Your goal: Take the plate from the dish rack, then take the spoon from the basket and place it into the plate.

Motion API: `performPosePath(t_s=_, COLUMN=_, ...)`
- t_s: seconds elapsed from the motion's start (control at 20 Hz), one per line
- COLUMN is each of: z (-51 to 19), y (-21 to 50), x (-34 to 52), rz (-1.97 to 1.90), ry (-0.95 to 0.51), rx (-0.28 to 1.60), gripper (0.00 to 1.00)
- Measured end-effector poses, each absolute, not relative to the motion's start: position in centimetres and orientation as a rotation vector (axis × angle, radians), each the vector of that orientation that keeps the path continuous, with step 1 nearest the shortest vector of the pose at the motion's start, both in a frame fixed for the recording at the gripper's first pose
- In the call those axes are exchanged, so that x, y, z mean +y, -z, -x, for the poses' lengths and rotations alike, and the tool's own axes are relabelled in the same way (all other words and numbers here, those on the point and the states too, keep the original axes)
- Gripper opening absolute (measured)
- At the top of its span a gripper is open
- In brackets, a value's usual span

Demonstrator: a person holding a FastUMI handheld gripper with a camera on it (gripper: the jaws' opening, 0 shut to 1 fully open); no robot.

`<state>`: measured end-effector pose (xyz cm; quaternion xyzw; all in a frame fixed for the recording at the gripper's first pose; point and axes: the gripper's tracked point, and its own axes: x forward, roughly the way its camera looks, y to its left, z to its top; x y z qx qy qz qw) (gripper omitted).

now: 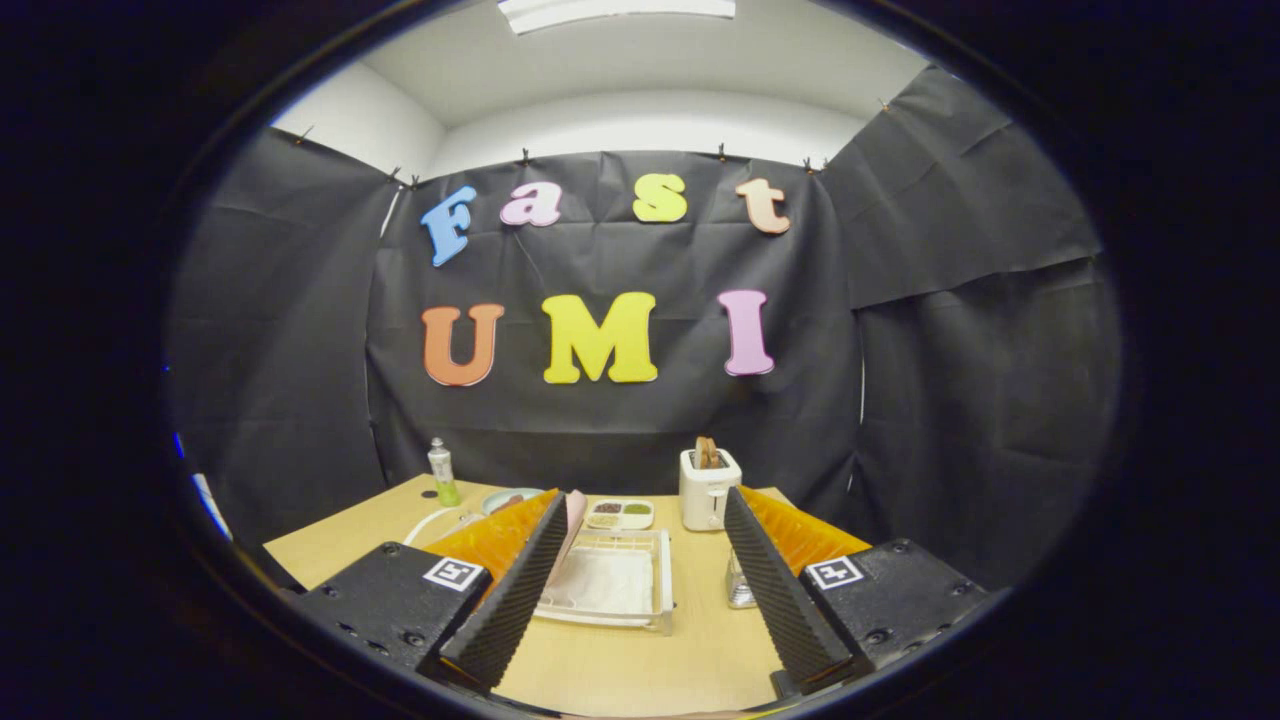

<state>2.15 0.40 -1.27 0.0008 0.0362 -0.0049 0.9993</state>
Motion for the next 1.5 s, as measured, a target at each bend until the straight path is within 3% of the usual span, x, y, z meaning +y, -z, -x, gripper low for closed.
performPosePath(t_s=0.2, z=-5.4, y=1.4, x=1.3, rz=0.019, ry=0.02, rx=0.111, gripper=1.0)
performPosePath(t_s=0.55, z=-15.2, y=4.1, x=3.4, rz=0.043, ry=0.042, rx=0.352, gripper=0.99)
performPosePath(t_s=0.7, z=-19.6, y=4.8, x=2.7, rz=0.093, ry=0.075, rx=0.427, gripper=0.93)
performPosePath(t_s=1.0, z=-24.6, y=6.5, x=6.1, rz=0.197, ry=-0.002, rx=0.617, gripper=0.91)
performPosePath(t_s=1.15, z=-25.4, y=7.5, x=6.6, rz=0.268, ry=0.043, rx=0.732, gripper=0.9)
performPosePath(t_s=1.5, z=-27.2, y=6.2, x=7.7, rz=0.262, ry=0.108, rx=0.88, gripper=0.76)
